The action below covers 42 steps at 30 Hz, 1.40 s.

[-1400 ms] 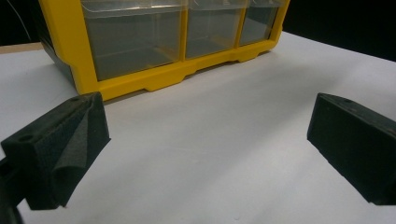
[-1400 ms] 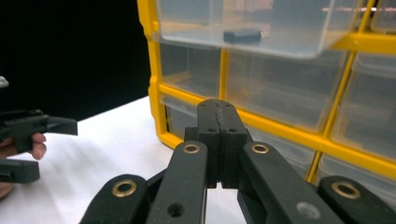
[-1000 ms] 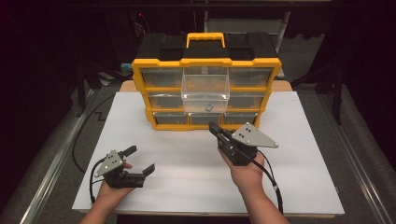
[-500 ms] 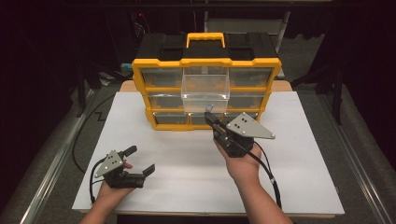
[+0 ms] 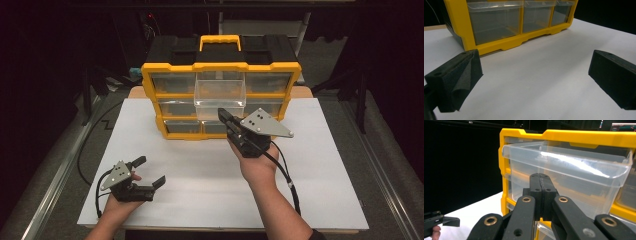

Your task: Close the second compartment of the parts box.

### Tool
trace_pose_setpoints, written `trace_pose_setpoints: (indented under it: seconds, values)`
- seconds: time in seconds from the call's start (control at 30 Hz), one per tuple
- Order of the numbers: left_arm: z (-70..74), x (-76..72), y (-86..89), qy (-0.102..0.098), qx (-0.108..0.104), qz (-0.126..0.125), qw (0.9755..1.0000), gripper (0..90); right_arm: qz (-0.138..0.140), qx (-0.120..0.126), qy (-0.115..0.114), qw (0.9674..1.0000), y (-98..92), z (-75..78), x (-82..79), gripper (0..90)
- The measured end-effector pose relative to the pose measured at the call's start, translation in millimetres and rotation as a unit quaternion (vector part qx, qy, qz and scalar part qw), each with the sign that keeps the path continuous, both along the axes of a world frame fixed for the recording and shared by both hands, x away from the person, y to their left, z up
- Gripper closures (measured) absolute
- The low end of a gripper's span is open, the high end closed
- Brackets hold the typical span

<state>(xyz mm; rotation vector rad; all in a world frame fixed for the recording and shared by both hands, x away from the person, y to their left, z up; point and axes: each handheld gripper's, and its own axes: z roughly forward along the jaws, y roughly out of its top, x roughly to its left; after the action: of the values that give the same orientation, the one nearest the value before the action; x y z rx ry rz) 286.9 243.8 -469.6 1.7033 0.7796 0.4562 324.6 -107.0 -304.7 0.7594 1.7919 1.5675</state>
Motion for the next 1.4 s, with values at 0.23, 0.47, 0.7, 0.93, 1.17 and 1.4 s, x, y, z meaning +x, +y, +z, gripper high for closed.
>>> trace_pose_setpoints:
  seconds: [0.23, 0.47, 0.7, 0.93, 1.17, 1.4]
  values:
    - [-0.1, 0.1, -0.1, 0.0, 0.001, 0.0, 1.0, 0.3, -0.003, 0.002, -0.005, 1.0, -0.9, 4.4, 1.3, 90.0]
    - [-0.1, 0.1, -0.1, 0.0, 0.001, 0.0, 1.0, 0.3, -0.006, 0.003, -0.007, 1.0, -1.8, 7.4, 3.6, 90.0]
    - [0.0, -0.1, -0.1, -0.001, 0.001, 0.0, 1.0, 0.3, -0.009, 0.001, -0.01, 0.9999, -1.0, 9.6, 6.8, 90.0]
    - [0.1, -0.1, -0.2, 0.0, 0.0, -0.001, 1.0, 0.3, -0.013, 0.001, -0.009, 0.9999, -1.0, 10.4, 10.9, 90.0]
    - [0.0, 0.0, -0.1, 0.0, 0.001, -0.001, 1.0, 0.3, -0.02, -0.001, -0.009, 0.9998, -1.8, 10.7, 18.1, 90.0]
    - [0.0, -0.2, -0.4, 0.001, 0.0, -0.001, 1.0, 0.3, -0.028, -0.001, -0.005, 0.9996, 0.0, 10.9, 27.0, 90.0]
